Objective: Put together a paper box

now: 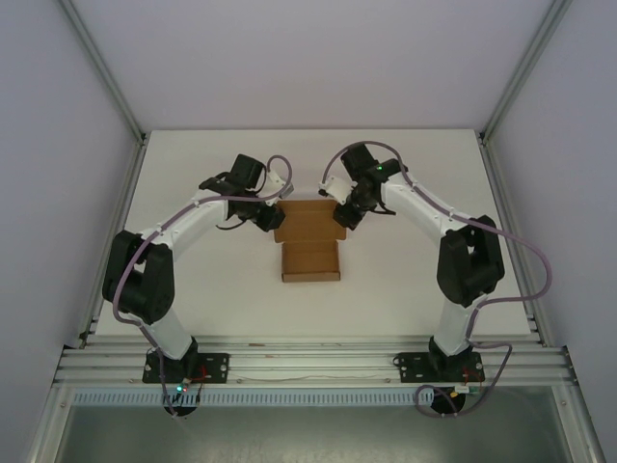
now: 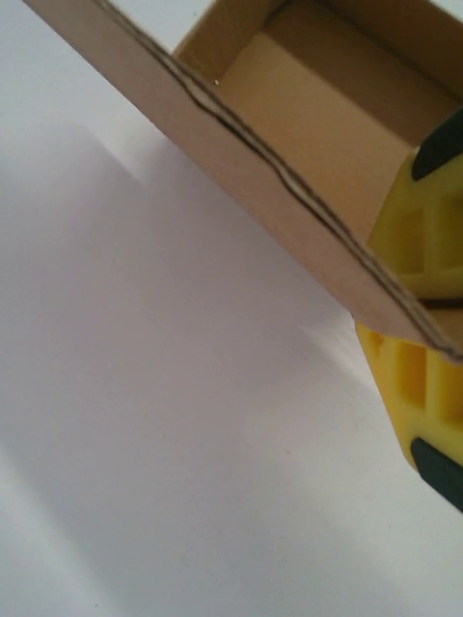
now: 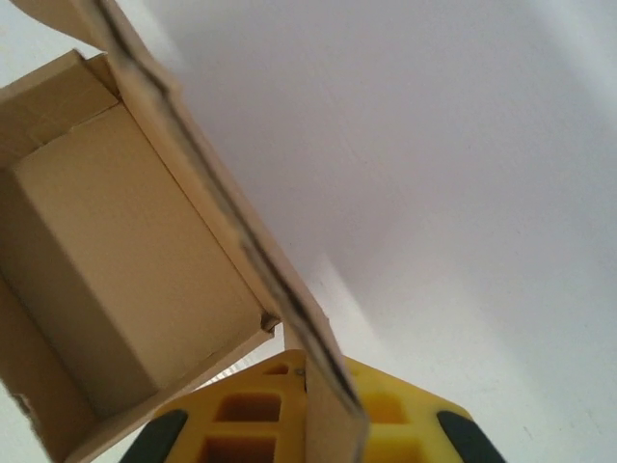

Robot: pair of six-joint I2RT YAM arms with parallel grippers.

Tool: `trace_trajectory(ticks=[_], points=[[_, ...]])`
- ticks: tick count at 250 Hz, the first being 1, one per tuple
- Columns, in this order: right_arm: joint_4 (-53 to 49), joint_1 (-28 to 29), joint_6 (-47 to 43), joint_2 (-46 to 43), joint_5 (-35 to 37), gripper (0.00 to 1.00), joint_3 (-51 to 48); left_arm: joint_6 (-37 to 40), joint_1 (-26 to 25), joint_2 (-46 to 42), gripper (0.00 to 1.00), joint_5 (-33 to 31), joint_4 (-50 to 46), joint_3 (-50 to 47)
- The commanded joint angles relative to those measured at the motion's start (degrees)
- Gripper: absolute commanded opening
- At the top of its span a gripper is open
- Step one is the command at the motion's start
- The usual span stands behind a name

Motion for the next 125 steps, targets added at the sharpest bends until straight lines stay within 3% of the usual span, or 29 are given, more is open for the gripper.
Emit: trace_trajectory(ticks=[1, 41, 95, 125], points=[[-1.7, -0.1, 2.2, -0.5, 1.6, 0.06, 1.5, -2.1, -0.1, 0.1, 0.06, -1.3, -0.6, 1.1], [3.3, 0.0, 9.6, -3.7, 3.5, 0.03, -1.1, -8.2, -0.9, -1.4, 0.03, -6.2, 1.3, 1.8], [22.8, 1.2, 31.7, -12.6, 8.0, 0.03, -11.9, -24.1, -3.9, -1.1, 0.0, -18.2, 5.4, 3.6], [30.4, 2.9, 43.7, -14.5, 15.5, 0.02, -16.7, -33.3, -5.1, -1.1, 0.0, -20.8, 10.5, 1.6]])
